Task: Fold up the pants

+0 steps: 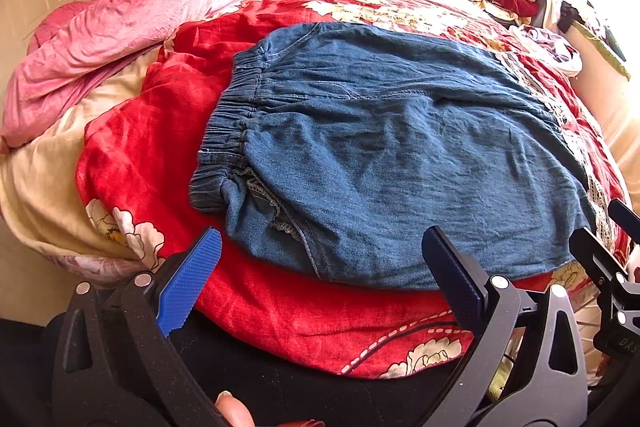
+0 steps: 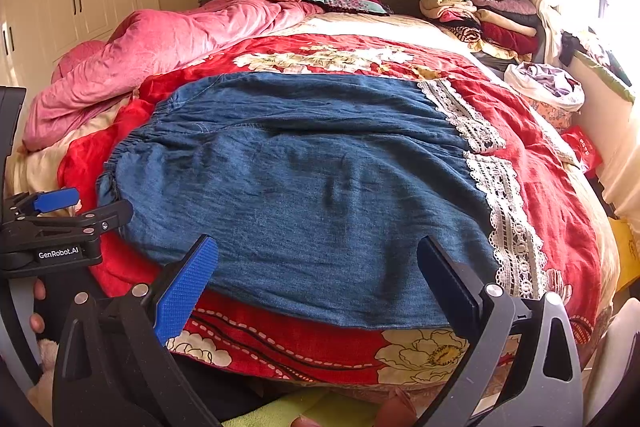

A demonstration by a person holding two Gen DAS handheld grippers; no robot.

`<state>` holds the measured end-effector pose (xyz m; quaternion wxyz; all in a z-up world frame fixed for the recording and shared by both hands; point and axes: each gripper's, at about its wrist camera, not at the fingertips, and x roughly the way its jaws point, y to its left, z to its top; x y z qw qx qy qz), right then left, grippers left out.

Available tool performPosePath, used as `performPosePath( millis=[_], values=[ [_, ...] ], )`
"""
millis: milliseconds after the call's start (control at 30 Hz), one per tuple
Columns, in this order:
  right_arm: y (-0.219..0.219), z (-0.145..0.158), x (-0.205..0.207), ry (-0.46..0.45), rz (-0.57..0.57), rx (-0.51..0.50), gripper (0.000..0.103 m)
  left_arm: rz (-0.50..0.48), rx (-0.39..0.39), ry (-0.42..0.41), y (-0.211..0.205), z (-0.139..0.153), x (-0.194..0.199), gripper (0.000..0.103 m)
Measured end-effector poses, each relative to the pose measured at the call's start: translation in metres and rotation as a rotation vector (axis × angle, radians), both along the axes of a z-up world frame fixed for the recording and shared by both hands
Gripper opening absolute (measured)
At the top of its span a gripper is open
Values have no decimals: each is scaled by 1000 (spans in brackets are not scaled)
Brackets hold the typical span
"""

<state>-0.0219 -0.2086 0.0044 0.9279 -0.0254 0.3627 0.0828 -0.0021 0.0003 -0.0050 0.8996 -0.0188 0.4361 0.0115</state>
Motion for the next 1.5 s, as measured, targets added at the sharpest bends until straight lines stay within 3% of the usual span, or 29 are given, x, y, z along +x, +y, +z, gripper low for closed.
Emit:
performPosePath(
  millis=[867,1200,1500],
  values=[
    [2,-5,8,9,2,-10,99,0,0,2,5,-1,1,94],
    [11,-7,32,20,24,-32,99,27,10,22,17,-5,32,94],
    [19,-4,80,31,59,-32,99,75,12,26,42,0,77,94]
  ],
)
